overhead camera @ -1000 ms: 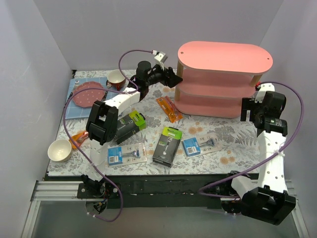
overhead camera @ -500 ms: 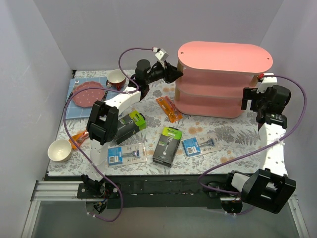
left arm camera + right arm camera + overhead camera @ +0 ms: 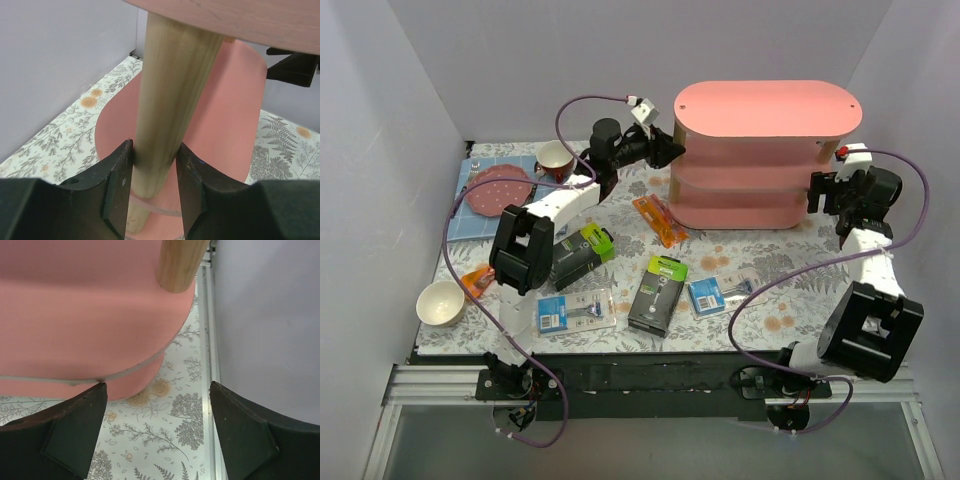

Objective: Place and organize the shaving razors onto the shelf

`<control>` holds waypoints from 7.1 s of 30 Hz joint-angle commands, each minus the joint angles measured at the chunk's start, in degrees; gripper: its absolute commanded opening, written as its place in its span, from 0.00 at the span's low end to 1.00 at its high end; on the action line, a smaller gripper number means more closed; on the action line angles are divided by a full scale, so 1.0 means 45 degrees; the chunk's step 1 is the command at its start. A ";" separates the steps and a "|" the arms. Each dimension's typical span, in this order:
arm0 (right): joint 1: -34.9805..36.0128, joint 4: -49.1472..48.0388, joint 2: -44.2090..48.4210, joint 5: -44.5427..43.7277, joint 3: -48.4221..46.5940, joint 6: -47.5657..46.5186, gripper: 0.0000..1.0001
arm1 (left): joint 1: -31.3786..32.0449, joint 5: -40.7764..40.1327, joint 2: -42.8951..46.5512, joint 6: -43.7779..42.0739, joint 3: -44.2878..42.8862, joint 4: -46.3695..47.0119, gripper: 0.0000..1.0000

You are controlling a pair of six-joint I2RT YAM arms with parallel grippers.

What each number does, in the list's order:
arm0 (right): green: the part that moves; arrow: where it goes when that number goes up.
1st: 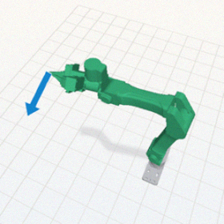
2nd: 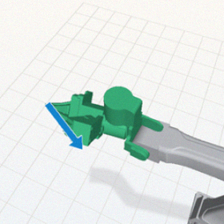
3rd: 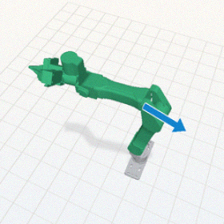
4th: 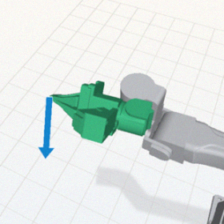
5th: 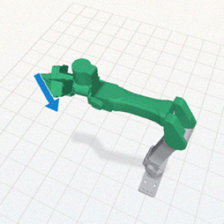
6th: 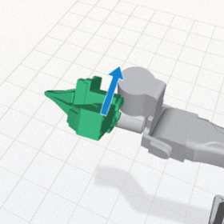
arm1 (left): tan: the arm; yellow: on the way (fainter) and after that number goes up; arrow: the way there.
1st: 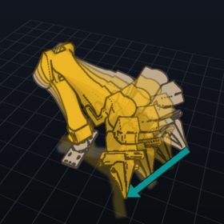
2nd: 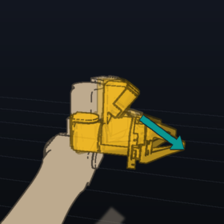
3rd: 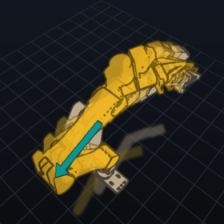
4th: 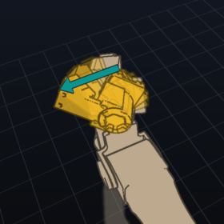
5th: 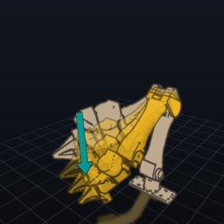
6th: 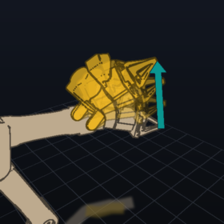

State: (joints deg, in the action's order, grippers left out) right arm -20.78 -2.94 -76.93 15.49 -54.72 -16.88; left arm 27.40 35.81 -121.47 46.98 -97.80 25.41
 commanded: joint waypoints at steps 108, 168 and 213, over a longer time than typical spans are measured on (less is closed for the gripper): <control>0.9421 0.4345 -0.2803 0.4195 -0.0535 0.0569 0.91 | 0.1392 -0.0400 0.9396 0.5145 1.3489 -0.4595 0.55; 0.9089 -0.1240 -0.0289 0.7437 0.5968 0.9337 0.62 | 0.3775 -0.0829 0.4631 1.1493 1.4038 0.0956 0.54; 0.9675 -0.3370 -0.2436 0.7770 0.5442 1.0451 0.62 | 0.2662 -0.2821 0.8339 1.2040 1.4799 -0.3615 0.47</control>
State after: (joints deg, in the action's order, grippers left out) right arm 21.96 -14.35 -86.50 48.77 -27.35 28.95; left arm 39.53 26.15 -90.04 100.22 -32.23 15.33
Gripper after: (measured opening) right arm 0.625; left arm 0.462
